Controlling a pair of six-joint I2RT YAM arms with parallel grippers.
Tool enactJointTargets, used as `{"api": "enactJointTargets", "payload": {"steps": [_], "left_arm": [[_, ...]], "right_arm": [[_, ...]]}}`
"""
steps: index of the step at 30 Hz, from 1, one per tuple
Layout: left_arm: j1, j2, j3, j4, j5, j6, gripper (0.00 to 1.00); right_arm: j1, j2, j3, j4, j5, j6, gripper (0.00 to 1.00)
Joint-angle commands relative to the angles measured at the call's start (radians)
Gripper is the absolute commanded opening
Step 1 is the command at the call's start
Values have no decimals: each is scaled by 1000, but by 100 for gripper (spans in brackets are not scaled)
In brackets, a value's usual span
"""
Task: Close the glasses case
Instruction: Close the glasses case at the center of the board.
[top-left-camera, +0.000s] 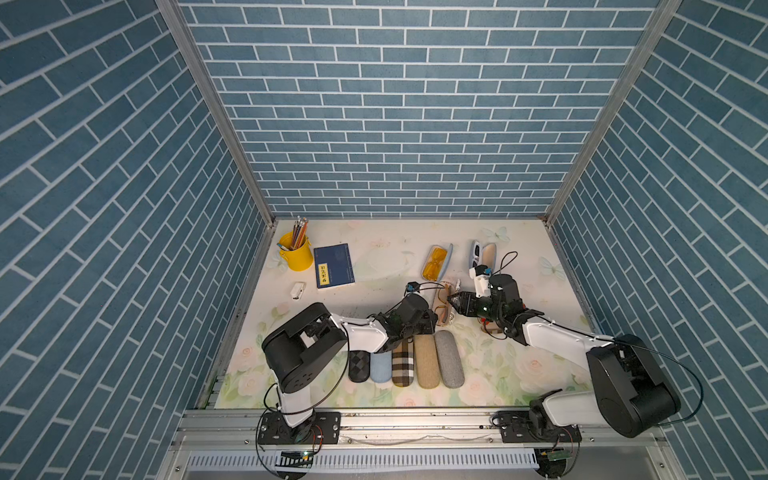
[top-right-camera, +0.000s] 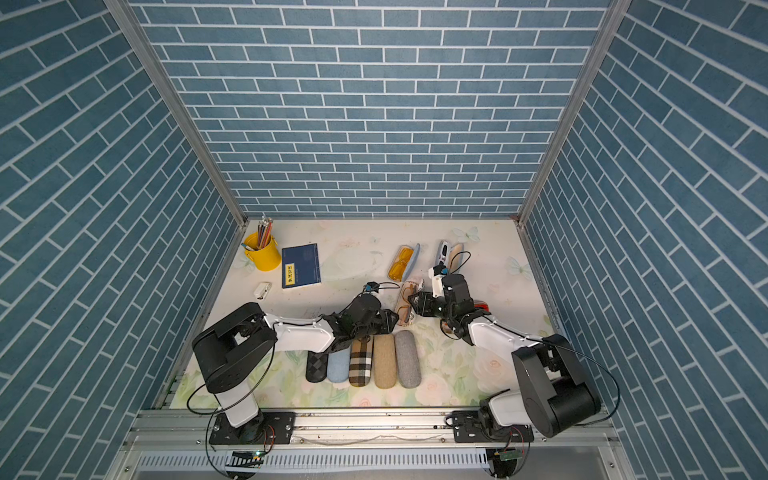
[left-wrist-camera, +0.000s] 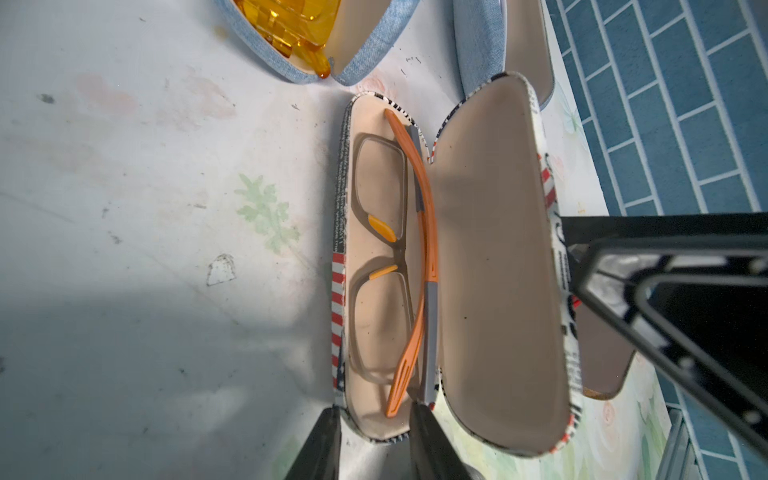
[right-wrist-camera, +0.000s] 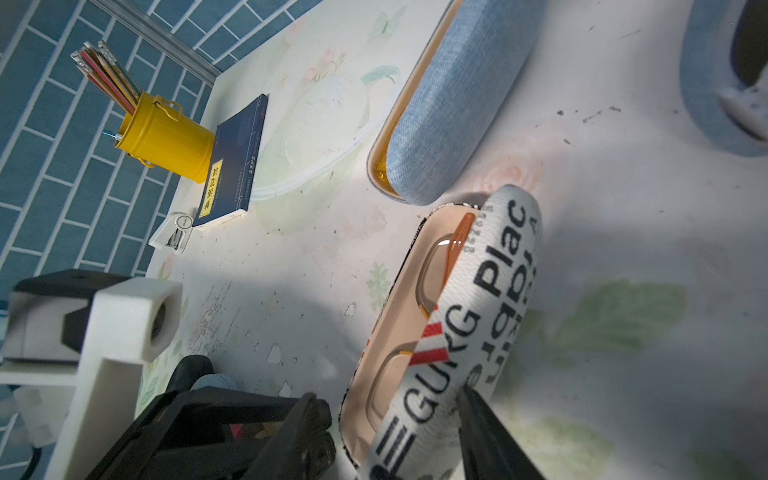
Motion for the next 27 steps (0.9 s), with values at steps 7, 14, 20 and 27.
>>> {"api": "enactJointTargets", "payload": {"steps": [7, 14, 20, 27], "left_arm": [[-2, -91, -29, 5, -19, 4, 38], [29, -87, 1, -22, -26, 15, 40], [48, -25, 45, -33, -32, 22, 39], [70, 19, 70, -34, -33, 29, 38]], "right_arm": [[9, 35, 61, -21, 14, -71, 51], [11, 46, 73, -31, 5, -92, 46], [14, 53, 79, -28, -2, -98, 40], [17, 56, 76, -25, -2, -101, 37]]}}
